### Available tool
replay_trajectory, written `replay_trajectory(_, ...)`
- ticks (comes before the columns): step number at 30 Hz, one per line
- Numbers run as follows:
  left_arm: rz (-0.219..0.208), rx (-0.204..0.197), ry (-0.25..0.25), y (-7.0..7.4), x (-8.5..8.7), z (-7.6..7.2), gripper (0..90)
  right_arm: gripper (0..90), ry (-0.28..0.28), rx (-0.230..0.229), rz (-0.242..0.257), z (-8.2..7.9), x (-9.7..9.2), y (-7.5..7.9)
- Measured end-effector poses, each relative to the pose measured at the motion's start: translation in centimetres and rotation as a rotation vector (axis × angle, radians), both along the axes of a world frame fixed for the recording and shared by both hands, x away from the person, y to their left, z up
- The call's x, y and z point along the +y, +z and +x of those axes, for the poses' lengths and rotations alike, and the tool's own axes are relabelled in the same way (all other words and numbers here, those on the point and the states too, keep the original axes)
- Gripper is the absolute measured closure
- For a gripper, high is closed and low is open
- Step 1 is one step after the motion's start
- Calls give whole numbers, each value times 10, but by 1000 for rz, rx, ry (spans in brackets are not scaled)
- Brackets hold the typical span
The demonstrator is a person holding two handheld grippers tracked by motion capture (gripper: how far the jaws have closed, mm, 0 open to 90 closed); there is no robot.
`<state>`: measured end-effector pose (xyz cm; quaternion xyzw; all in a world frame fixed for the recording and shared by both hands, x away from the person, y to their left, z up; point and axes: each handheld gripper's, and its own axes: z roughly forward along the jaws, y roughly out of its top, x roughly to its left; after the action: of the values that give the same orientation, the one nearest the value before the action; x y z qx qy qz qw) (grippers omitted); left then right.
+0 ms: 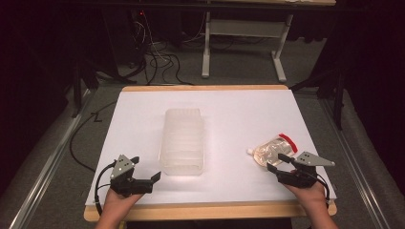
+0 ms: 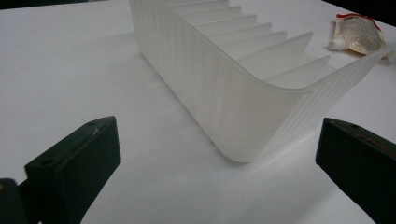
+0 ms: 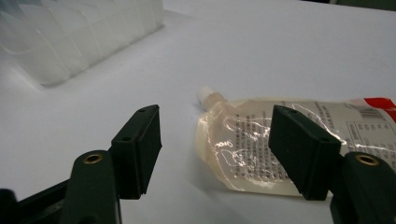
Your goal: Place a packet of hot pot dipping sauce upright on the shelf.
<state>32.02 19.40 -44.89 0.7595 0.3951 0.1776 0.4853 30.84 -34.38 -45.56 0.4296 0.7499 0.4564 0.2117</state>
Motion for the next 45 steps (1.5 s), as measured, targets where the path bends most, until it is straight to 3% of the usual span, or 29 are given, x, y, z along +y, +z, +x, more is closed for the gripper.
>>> replay_trajectory(3, 5, 1, -2, 0, -1, 0, 5, 386, -1, 21, -1, 1, -1, -2)
replay_trajectory(4, 7, 1, -4, 0, -1, 0, 5, 441, 13, 44, -6, 4, -2, -5)
replay_trajectory(9, 8, 13, 9, -2, 2, 0, 5, 544, 40, 90, -40, 10, 4, -9)
replay_trajectory(14, 10, 9, 13, -1, 3, -2, 5, 643, 67, 112, -60, 14, 8, -9)
replay_trajectory(18, 15, 13, 22, -1, 6, -5, 5, 657, 71, 128, -68, 18, 10, -11)
replay_trajectory(22, 10, 14, 34, -2, 11, -7, 5, 657, 83, 155, -114, 24, 14, -16)
replay_trajectory(35, 17, 15, 28, -2, 11, -9, 5, 707, 79, 165, -170, 26, 13, -19)
replay_trajectory(45, 15, 11, 24, -1, 10, -9, 5, 900, 93, 159, -209, 27, 15, -19)
